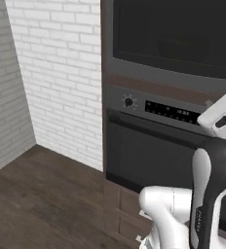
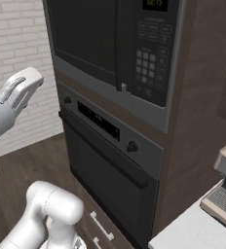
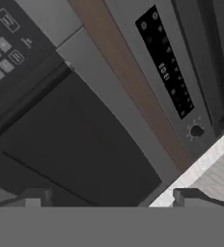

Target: Pick the corn from the sink and place it in the bowl. Then pick the bowl and place it in the microwave. Then close the microwave door and press the start button.

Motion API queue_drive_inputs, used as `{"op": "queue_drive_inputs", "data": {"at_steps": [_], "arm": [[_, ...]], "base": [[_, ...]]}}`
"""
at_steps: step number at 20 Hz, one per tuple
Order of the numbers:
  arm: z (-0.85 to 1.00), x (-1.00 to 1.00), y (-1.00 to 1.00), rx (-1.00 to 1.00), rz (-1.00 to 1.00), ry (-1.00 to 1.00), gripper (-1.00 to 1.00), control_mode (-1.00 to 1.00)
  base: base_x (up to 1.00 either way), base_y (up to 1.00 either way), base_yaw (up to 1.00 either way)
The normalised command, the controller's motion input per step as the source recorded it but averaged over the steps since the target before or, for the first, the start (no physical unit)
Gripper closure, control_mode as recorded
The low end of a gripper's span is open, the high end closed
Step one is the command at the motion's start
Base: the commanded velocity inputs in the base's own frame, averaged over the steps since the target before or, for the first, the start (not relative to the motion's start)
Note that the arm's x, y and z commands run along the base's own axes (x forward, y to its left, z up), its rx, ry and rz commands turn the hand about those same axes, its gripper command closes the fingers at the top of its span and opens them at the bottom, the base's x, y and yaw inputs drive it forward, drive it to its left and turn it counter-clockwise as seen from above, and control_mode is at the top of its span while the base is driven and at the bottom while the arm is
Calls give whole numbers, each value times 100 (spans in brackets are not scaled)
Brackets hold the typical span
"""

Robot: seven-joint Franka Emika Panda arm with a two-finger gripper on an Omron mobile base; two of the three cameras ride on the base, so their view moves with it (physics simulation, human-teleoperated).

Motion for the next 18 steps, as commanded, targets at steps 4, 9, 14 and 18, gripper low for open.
{"op": "queue_drive_inputs", "data": {"at_steps": [4, 9, 14, 18], "arm": [[2, -42, -7, -24, -36, -4, -100, -100], [0, -24, 0, -30, -38, -1, -100, -100], [20, -14, -22, -29, -26, 16, -100, -100], [24, -12, -31, -29, -9, 29, -100, -100]], "base": [[0, 0, 0], [0, 0, 0], [0, 0, 0], [0, 0, 0]]}}
